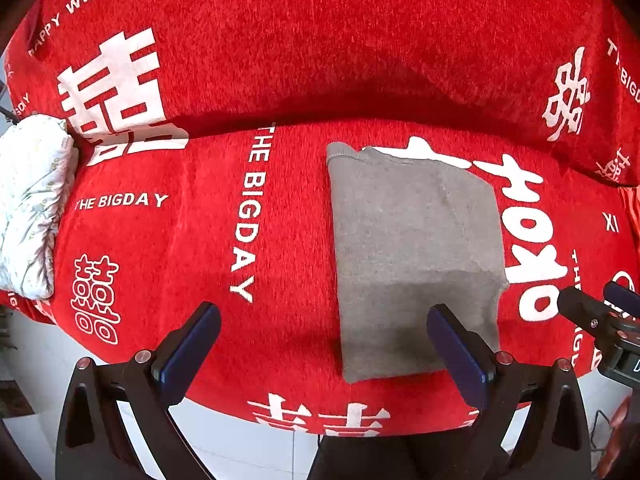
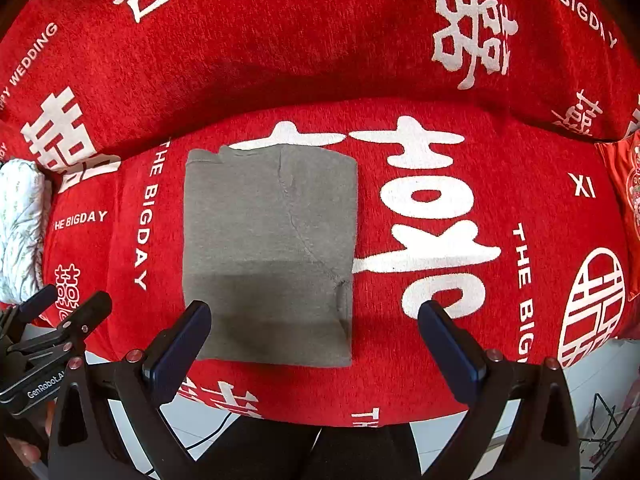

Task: Fold small clothes

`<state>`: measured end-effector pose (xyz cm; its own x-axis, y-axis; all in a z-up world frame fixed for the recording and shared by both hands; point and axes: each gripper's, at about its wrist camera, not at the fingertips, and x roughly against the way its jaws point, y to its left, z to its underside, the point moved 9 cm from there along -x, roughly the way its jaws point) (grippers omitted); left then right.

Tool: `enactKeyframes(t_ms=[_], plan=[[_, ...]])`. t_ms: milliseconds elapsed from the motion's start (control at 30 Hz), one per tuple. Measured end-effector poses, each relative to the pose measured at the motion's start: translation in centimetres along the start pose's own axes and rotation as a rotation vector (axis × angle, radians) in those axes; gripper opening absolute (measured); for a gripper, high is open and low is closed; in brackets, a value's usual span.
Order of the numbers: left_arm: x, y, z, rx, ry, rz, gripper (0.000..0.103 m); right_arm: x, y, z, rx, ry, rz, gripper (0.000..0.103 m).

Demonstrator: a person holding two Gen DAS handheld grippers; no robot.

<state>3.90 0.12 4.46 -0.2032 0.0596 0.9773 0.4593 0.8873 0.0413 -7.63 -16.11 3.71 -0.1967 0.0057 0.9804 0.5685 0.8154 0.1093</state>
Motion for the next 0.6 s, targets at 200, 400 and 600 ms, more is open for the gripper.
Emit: enactKeyframes(t_ms=[200, 400, 600], plan=[[0.01, 0.03, -0.04, -0.001, 0.000, -0.002, 0.103, 0.00, 0.08, -0.13, 0.001, 0.001, -0.002, 0.103], [0.12, 0.00, -0.02, -0.002, -0.007, -0.009, 0.103, 0.01, 0.24, -0.13, 0.002, 0.001, -0.003, 0.103], [0.13, -0.06, -0.14, -0.003, -0.009, -0.015, 0.103, 0.00, 0.36, -0.10, 0.001, 0.001, -0.004, 0.103]])
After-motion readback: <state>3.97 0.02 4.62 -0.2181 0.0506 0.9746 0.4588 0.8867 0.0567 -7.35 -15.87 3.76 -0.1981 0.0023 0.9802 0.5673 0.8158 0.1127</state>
